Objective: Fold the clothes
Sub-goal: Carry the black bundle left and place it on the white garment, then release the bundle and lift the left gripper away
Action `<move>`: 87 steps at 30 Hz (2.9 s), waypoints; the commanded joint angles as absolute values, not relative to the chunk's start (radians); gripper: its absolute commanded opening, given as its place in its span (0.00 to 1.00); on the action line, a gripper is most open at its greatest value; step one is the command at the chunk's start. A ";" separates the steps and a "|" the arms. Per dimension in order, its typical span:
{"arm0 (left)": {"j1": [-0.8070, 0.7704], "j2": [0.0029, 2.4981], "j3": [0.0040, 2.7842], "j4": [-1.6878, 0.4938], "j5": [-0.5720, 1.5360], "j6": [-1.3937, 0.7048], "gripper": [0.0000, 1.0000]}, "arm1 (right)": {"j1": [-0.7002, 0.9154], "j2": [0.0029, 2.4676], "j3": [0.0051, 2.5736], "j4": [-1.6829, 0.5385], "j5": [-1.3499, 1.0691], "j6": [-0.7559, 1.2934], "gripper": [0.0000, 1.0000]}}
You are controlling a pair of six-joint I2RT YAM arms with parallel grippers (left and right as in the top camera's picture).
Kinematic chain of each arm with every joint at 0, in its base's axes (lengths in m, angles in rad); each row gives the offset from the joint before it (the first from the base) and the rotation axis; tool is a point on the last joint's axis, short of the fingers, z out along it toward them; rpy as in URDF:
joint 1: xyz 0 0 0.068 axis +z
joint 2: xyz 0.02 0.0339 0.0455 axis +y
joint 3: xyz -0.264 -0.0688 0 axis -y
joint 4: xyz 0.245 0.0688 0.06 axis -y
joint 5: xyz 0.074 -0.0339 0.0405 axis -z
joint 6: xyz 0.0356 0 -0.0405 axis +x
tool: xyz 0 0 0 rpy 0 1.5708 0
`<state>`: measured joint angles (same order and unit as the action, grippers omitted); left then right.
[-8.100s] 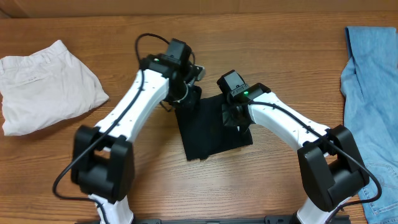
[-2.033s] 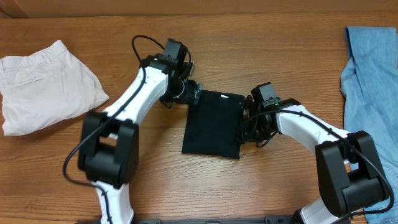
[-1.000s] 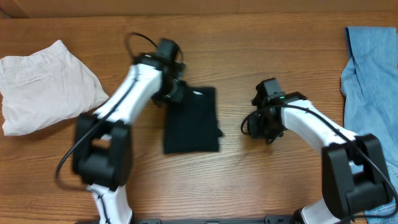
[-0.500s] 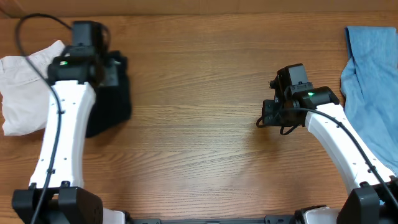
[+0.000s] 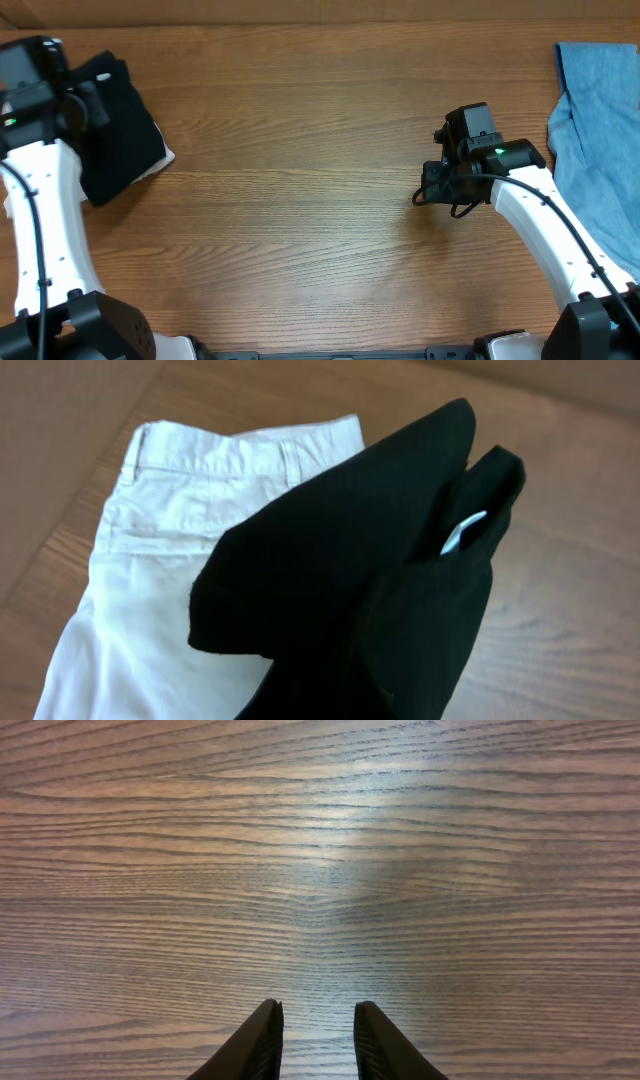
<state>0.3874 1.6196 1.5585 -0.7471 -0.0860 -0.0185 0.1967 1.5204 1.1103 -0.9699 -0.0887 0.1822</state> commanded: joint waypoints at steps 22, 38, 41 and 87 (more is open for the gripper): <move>0.695 1.786 1.575 -0.521 0.160 -0.083 0.08 | 0.193 1.515 1.121 -0.987 -0.079 0.175 0.28; 0.793 1.909 1.575 -0.496 0.101 -0.101 0.70 | 0.193 1.515 1.121 -0.994 -0.079 0.176 0.28; 0.809 1.909 1.575 -0.500 0.101 -0.111 1.00 | 0.193 1.515 1.121 -0.994 -0.079 0.176 0.28; -0.123 1.550 1.665 -1.095 0.023 -0.061 1.00 | 0.193 1.512 1.121 -0.706 -0.158 0.157 1.00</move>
<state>-0.1291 1.5536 1.6611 -1.0504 0.0734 -0.0460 0.1963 1.5204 1.1107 -0.6903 -0.1677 0.1738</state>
